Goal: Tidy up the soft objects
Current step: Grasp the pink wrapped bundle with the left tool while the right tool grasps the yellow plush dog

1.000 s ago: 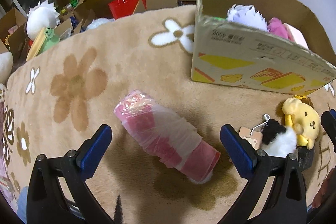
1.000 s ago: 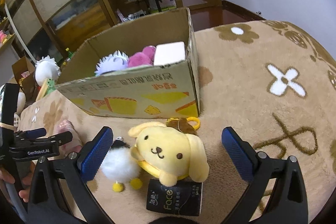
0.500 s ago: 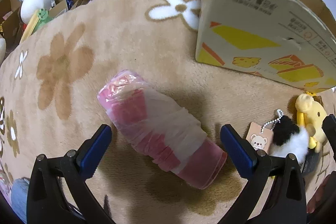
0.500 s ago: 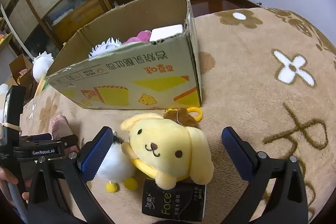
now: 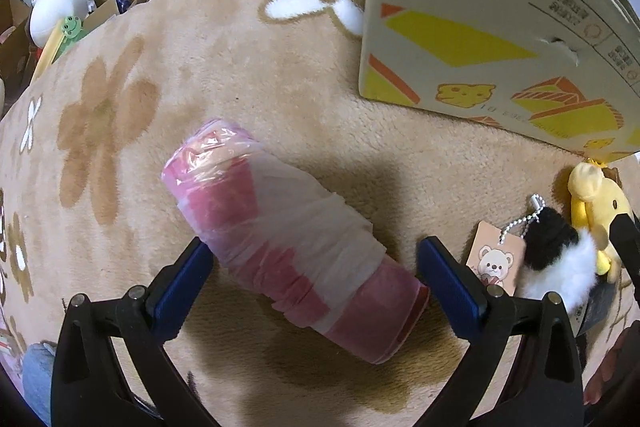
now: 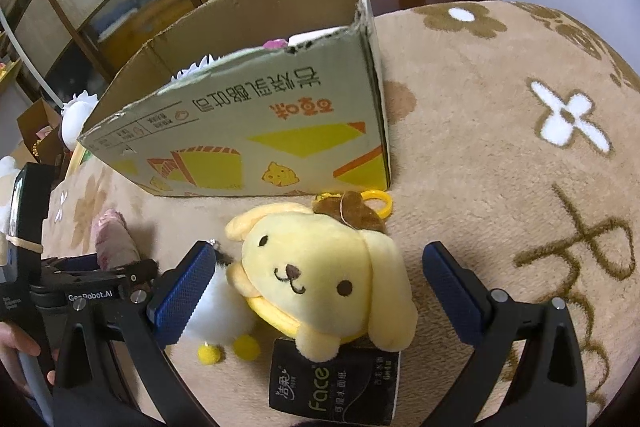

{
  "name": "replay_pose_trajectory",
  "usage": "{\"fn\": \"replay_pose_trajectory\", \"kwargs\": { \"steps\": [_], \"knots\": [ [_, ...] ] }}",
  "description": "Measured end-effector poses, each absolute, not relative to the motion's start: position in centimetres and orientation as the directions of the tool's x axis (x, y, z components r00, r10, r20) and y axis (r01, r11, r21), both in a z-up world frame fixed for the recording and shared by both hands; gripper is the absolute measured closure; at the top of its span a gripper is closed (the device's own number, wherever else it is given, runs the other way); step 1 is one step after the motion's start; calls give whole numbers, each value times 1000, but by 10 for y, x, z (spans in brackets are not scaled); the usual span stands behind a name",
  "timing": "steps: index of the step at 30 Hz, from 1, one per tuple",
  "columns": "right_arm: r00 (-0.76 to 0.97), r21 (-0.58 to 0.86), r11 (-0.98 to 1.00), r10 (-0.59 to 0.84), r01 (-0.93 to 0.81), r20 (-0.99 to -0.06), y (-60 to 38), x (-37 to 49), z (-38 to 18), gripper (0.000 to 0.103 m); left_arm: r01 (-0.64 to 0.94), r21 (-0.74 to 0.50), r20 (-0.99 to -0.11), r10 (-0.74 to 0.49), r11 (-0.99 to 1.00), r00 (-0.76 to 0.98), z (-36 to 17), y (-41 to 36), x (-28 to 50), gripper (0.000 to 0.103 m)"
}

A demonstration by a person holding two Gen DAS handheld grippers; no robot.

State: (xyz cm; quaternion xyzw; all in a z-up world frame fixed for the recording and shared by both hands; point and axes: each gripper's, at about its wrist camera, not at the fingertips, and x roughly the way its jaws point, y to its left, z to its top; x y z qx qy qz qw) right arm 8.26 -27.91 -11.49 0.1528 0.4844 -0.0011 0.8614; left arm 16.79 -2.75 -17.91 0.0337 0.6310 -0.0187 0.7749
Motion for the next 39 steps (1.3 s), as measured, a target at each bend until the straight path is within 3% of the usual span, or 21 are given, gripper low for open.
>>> {"fn": "replay_pose_trajectory", "kwargs": {
  "steps": [6,13,16,28,32,39],
  "knots": [
    [534,264,953,147,148,-833,-278,82,-117,0,56,-12,-983,-22,998,180,-181,-26,168,13],
    [510,285,949,178,137,-841,-274,85,-123,15,65,-17,-981,-30,998,191,-180,-31,164,22],
    [520,294,945,179,147,-835,-276,84,-121,26,69,-13,-981,-27,998,193,-179,-32,161,24],
    [477,280,948,178,152,-861,-272,86,-133,25,79,0,-983,-15,997,186,-180,-38,154,26],
    [476,266,954,171,140,-863,-269,86,-133,33,74,-6,-982,-20,997,188,-177,-37,150,27],
    [497,261,958,169,121,-851,-268,84,-125,41,68,-3,-976,-18,998,215,-166,-31,148,50]
  ]
}}
